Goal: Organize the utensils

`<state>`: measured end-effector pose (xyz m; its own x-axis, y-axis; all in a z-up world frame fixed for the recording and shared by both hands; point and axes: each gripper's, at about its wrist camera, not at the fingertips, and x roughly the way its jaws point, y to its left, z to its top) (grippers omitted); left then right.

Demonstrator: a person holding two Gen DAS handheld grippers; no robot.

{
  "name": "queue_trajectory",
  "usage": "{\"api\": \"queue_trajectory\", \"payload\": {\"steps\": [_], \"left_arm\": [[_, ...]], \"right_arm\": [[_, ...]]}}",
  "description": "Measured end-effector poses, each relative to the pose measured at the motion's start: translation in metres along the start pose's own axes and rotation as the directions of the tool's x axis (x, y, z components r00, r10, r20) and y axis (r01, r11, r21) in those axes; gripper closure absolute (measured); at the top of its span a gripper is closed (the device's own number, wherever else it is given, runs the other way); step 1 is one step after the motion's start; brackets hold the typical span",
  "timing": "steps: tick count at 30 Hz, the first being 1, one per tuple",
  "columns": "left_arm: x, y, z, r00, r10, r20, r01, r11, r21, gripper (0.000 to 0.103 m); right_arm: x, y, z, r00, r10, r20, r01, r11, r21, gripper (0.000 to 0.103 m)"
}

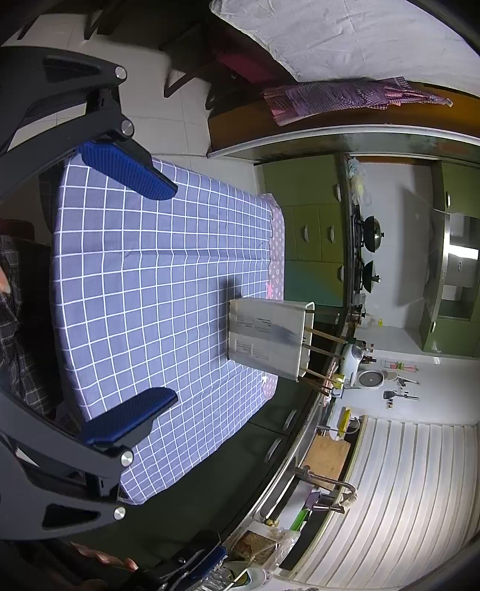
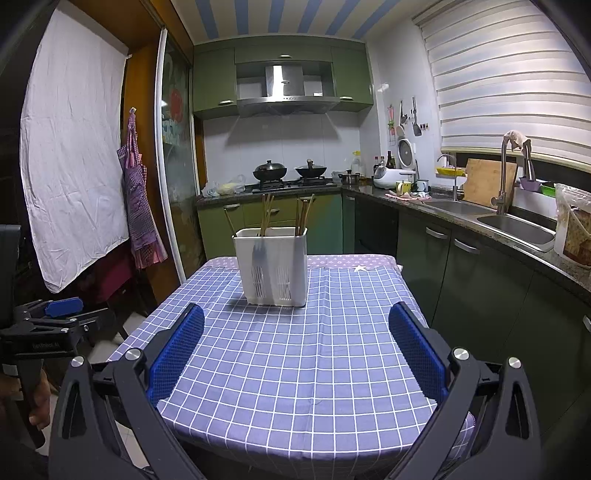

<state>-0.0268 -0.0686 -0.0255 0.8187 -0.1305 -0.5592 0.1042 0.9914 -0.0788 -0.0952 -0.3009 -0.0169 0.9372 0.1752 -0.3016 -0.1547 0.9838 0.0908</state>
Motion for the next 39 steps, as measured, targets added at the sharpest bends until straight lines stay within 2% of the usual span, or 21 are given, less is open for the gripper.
{"api": "queue_trajectory", "payload": {"steps": [10, 33, 39], "left_arm": [[-0.004, 0.001, 0.001, 1.000, 0.015, 0.017, -0.015, 1.000, -0.003, 0.006], [0.003, -0.010, 0.002, 1.000, 0.011, -0.019, -0.010, 0.999, 0.038, 0.006], [0.004, -0.009, 0.003, 0.999, -0.039, -0.030, 0.040, 0.999, 0.032, 0.006]], "right_arm": [[0.002, -0.001, -0.002, 1.000, 0.000, -0.007, 0.000, 1.000, -0.002, 0.004], [0.006, -0.001, -0.005, 1.000, 0.007, -0.015, -0.007, 1.000, -0.002, 0.004], [0.008, -0.002, -0.008, 1.000, 0.006, -0.019, -0.006, 1.000, -0.009, 0.004]]}}
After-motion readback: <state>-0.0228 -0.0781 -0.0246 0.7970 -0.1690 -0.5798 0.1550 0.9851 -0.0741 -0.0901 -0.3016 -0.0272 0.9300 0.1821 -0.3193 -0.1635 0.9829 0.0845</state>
